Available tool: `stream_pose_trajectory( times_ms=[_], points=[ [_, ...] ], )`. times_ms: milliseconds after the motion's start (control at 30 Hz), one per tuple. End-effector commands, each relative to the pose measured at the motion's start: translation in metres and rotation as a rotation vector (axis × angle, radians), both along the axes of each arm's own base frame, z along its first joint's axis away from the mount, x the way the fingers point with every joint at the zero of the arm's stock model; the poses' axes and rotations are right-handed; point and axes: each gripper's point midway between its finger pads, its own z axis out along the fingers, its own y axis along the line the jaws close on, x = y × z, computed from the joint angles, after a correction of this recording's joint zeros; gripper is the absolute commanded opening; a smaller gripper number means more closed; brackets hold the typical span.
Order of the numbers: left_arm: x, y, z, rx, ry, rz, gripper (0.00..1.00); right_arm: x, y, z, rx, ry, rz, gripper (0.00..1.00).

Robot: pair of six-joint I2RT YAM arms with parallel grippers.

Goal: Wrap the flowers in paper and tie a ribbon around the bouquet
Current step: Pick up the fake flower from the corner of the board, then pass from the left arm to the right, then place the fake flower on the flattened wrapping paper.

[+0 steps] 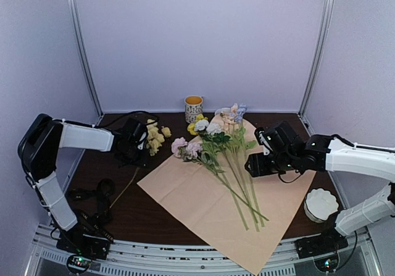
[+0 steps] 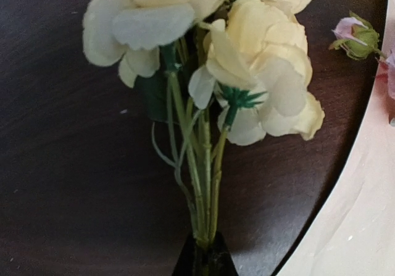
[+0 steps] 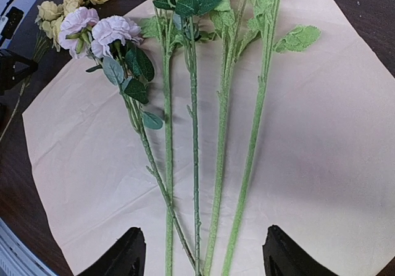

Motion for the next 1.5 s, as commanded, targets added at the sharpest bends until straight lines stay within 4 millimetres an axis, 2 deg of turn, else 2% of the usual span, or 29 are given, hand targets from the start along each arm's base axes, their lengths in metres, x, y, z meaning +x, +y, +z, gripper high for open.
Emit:
stream_pose_trajectory(
  times_ms=[0,100,167,267,333,433,533,600,700,833,900,933,1033,1067,1100,1167,1200,1267,1300,1367,1467],
  points=[
    [0.011,0.03,0.083,-0.026,-0.252,0.159,0.0,-0.007,0.005,0.015,0.042,-0.046,0.046,0.66],
    [0.004,0.037,0.147,-0.104,-0.422,0.182,0.0,-0.013,0.021,0.029,0.122,-0.09,0.118,0.66],
    [-0.006,0.03,0.187,-0.22,-0.535,0.152,0.0,-0.02,0.04,0.046,0.208,-0.133,0.206,0.66],
    [-0.036,-0.011,0.254,-0.47,-0.714,-0.024,0.0,-0.039,0.07,0.073,0.305,-0.201,0.368,0.65],
    [-0.062,-0.044,0.283,-0.633,-0.771,-0.154,0.0,-0.051,0.091,0.095,0.375,-0.253,0.465,0.65],
    [-0.1,-0.098,0.32,-0.896,-0.792,-0.341,0.0,-0.064,0.119,0.125,0.468,-0.311,0.58,0.66],
    [-0.136,-0.146,0.352,-1.089,-0.797,-0.518,0.0,-0.066,0.142,0.146,0.535,-0.34,0.634,0.67],
    [-0.156,-0.17,0.368,-1.183,-0.788,-0.613,0.0,-0.067,0.155,0.157,0.577,-0.339,0.661,0.69],
    [-0.169,-0.195,0.378,-1.292,-0.753,-0.683,0.0,-0.07,0.172,0.167,0.622,-0.341,0.693,0.71],
    [-0.181,-0.219,0.382,-1.431,-0.681,-0.738,0.0,-0.06,0.178,0.164,0.622,-0.346,0.64,0.71],
    [-0.19,-0.23,0.381,-1.477,-0.646,-0.774,0.0,-0.054,0.176,0.161,0.618,-0.352,0.601,0.66],
    [-0.193,-0.234,0.382,-1.494,-0.641,-0.785,0.0,-0.053,0.175,0.161,0.625,-0.353,0.589,0.54],
    [-0.191,-0.244,0.374,-1.501,-0.589,-0.774,0.0,-0.05,0.167,0.162,0.632,-0.364,0.548,0.1],
    [-0.19,-0.244,0.372,-1.5,-0.58,-0.77,0.0,-0.045,0.161,0.16,0.605,-0.365,0.511,0.0],
    [-0.189,-0.244,0.37,-1.489,-0.571,-0.763,0.01,-0.039,0.153,0.153,0.56,-0.359,0.466,0.0],
    [-0.182,-0.243,0.359,-1.409,-0.549,-0.727,0.46,-0.022,0.131,0.135,0.437,-0.33,0.366,0.0],
    [-0.175,-0.242,0.347,-1.332,-0.527,-0.692,0.64,-0.012,0.117,0.122,0.371,-0.299,0.316,0.0],
    [-0.15,-0.23,0.311,-1.102,-0.476,-0.559,0.79,0.002,0.091,0.09,0.261,-0.195,0.269,0.0],
    [-0.132,-0.216,0.289,-0.94,-0.466,-0.462,0.84,0.009,0.078,0.073,0.201,-0.132,0.243,0.0],
    [-0.112,-0.184,0.239,-0.668,-0.379,-0.344,0.9,0.014,0.049,0.03,0.04,0.002,0.189,0.0],
    [-0.105,-0.137,0.176,-0.415,-0.253,-0.266,0.98,0.018,0.036,-0.003,-0.078,0.095,0.189,0.0]
  ],
)
